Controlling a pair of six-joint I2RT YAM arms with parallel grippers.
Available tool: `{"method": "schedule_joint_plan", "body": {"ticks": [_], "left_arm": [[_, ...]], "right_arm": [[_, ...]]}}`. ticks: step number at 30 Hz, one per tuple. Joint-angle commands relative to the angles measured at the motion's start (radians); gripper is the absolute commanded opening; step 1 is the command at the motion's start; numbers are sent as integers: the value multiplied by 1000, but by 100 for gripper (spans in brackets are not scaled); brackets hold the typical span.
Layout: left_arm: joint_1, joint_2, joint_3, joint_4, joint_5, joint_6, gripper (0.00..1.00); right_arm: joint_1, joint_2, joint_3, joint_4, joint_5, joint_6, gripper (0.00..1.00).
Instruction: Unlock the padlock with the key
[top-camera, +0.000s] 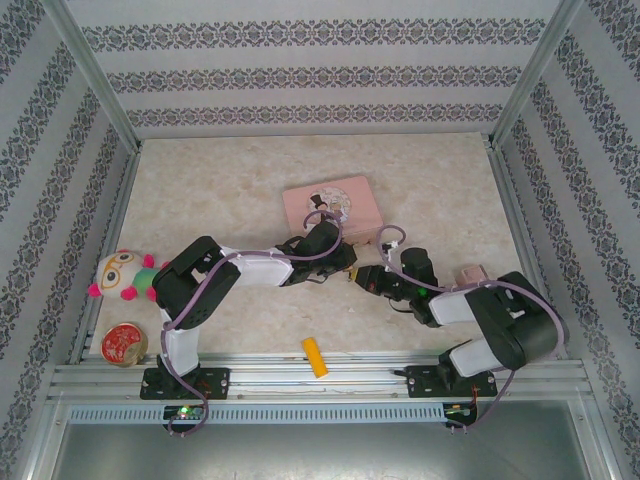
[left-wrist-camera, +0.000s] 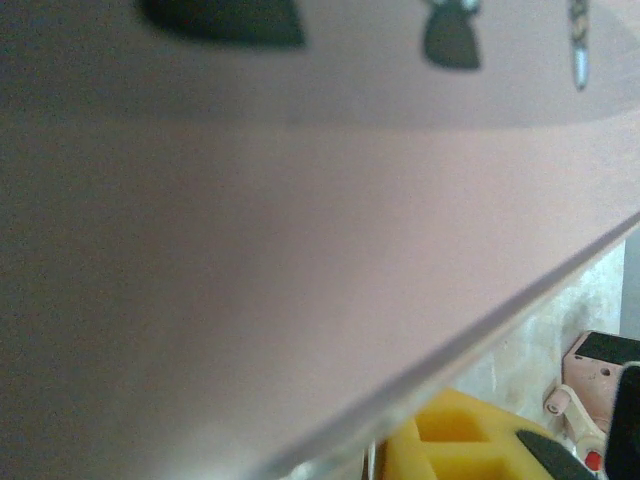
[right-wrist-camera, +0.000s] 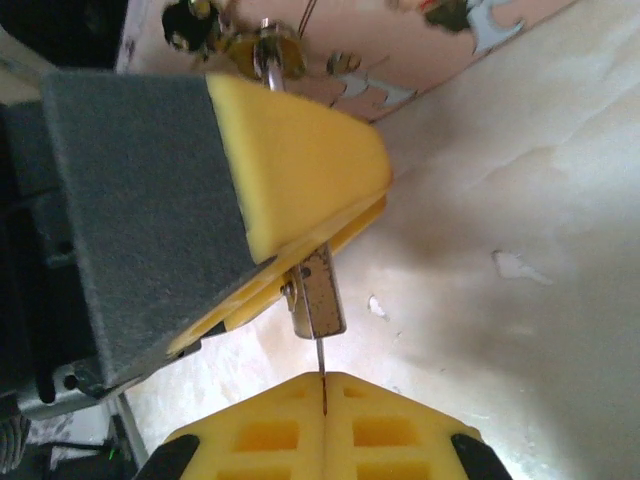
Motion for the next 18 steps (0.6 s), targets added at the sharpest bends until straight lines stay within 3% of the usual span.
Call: {"method": "schedule_joint_plan", "body": {"ticks": [1, 10, 18], "left_arm": [[-3, -8, -15, -28, 43, -15, 23], [-2, -10, -19, -10, 41, -27, 23], [-2, 0, -9, -4, 51, -32, 23]], "right_arm": [[-4, -66, -8, -6, 96, -9, 0], [11, -87, 7, -57, 117, -28, 0], [84, -94, 10, -36, 245, -25, 0]]}}
